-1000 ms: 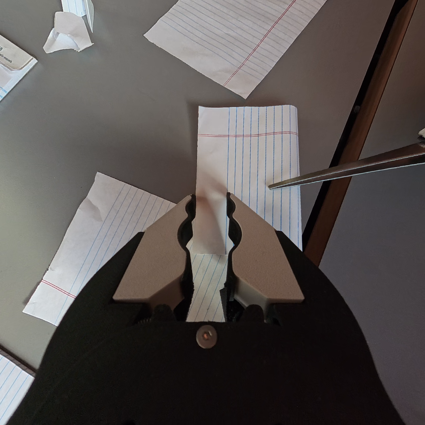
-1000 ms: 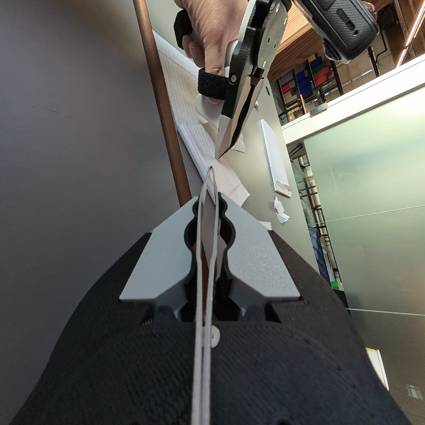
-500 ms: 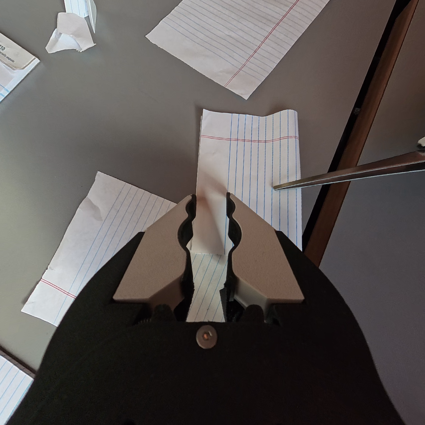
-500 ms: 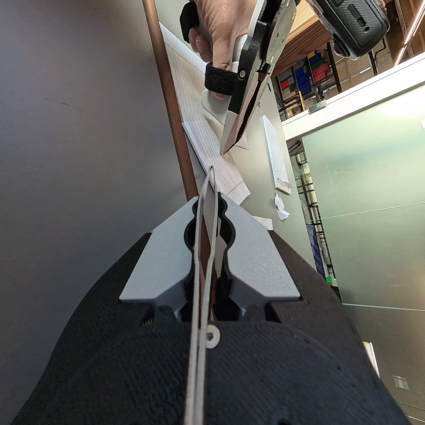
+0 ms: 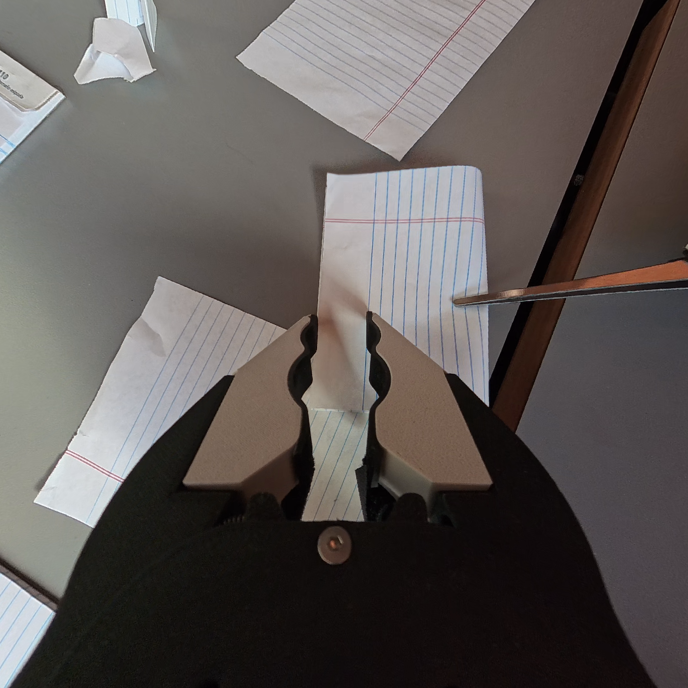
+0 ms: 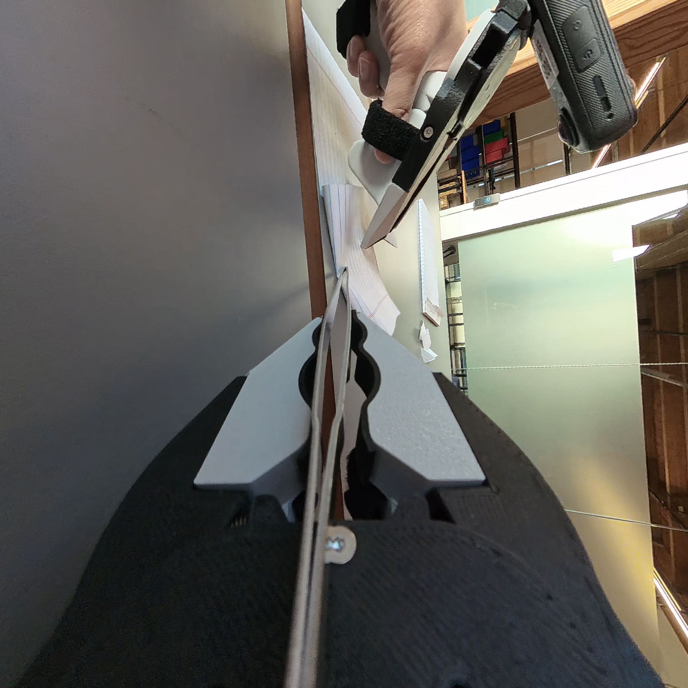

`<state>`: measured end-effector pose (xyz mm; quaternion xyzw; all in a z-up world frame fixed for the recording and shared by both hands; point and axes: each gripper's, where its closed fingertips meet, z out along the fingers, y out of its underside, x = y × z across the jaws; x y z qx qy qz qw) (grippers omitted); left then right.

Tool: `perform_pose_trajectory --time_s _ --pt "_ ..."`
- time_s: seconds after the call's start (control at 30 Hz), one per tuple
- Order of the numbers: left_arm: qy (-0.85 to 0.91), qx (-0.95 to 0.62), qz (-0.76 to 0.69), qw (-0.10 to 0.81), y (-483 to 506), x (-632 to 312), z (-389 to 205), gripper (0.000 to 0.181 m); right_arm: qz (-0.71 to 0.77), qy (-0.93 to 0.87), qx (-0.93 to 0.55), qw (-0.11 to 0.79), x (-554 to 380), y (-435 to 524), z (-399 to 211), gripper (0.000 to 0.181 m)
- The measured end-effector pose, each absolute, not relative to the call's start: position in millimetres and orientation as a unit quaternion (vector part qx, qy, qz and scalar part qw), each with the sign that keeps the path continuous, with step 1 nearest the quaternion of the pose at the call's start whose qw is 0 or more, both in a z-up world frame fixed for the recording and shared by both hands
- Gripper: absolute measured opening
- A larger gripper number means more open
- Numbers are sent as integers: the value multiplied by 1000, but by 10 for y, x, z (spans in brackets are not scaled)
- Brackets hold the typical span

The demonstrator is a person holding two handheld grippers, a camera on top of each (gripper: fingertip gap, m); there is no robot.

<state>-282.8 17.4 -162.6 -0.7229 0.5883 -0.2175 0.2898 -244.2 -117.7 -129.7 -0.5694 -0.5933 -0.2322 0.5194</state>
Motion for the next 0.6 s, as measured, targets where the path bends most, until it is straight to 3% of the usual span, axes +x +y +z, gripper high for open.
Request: perform_pose_trajectory --time_s 0.6 --pt "588 -722 -218 293 172 -2829 -1627 24 -255 -576 -575 523 -2289 -1195 -1312 12"
